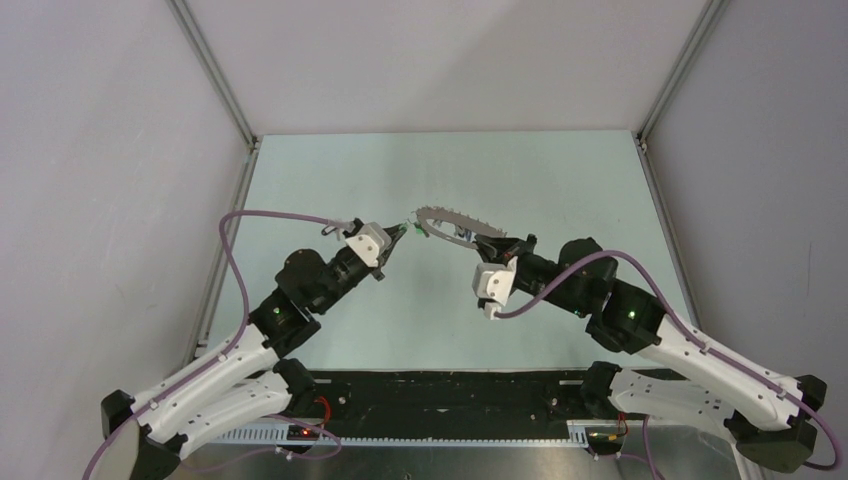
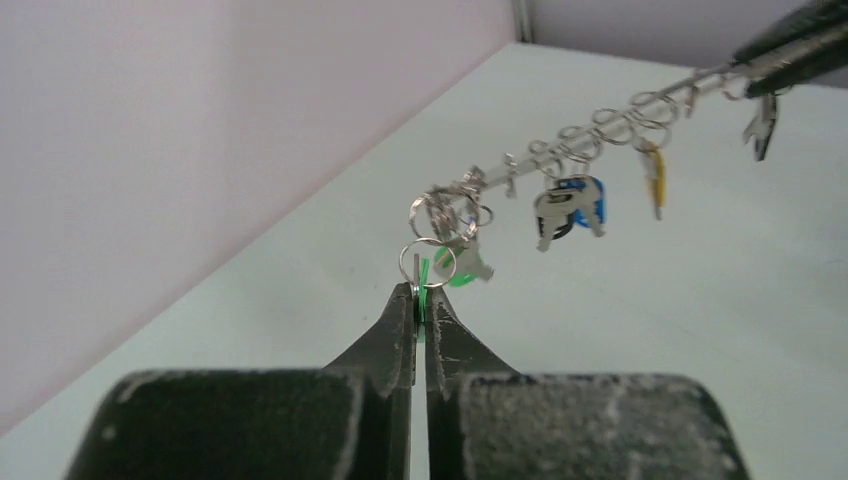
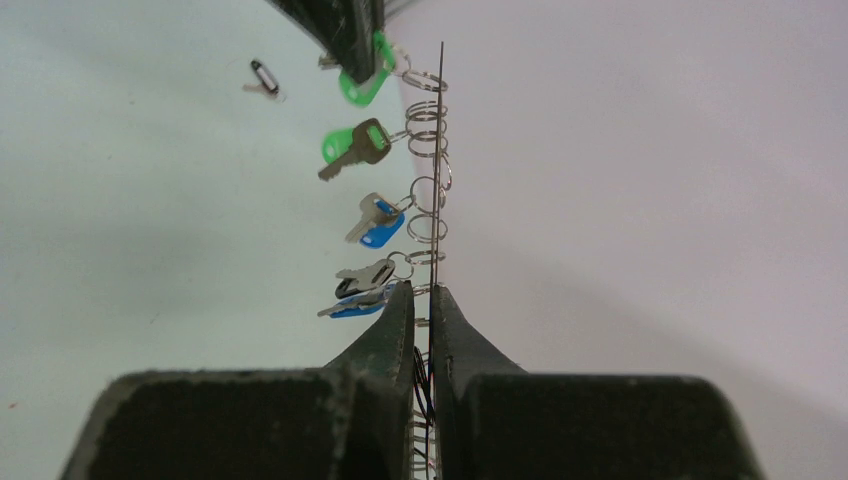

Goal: Remove the keys from the keyring

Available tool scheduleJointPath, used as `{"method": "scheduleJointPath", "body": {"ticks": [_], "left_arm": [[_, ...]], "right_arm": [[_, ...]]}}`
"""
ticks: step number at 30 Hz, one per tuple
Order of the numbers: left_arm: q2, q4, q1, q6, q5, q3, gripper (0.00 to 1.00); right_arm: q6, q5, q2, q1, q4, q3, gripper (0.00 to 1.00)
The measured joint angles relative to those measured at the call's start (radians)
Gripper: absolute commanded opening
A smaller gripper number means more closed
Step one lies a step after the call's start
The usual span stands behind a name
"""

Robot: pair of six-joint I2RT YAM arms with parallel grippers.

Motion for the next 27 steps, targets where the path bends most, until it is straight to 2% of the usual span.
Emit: {"method": "scheduleJointPath", "body": {"ticks": [3,7,9,11,13,16,19,27], "left_arm": [[0.018,-0.027,0.000,0.005,-0.047,0.005,0.00],[0.057,-0.077,-0.003,-0.037,-0.089,0.018,0.00],[0.073,-0.101,-0.008,-0.097,-0.117,0.023,0.00],[0.085,-0.111,-0.018,-0.174,-0.150,0.029,0.00],[0.082,-0.115,-0.013,-0.243,-0.248,0.037,0.00],[0.068,-0.127,-0.001,-0.314,-0.375,0.040,0.00],[0.055,-0.137,0.005,-0.331,-0.439,0.040,0.00],[0.076,-0.255,0.005,-0.226,-0.319,0.138,0.00]], "right_arm": [[0.097,0.004,-0.002,0.000,-0.001,-0.039,0.12],[0.230,-0.052,-0.049,0.000,0.044,-0.164,0.14],[0.292,-0.085,-0.094,0.000,0.095,-0.235,0.24],[0.354,-0.119,-0.145,-0.001,0.142,-0.294,0.38],[0.401,-0.159,-0.191,0.000,0.158,-0.328,0.43],[0.454,-0.214,-0.233,0.000,0.190,-0.353,0.45],[0.488,-0.250,-0.255,0.000,0.213,-0.366,0.45],[0.525,-0.294,-0.232,-0.003,0.276,-0.393,0.45]]}}
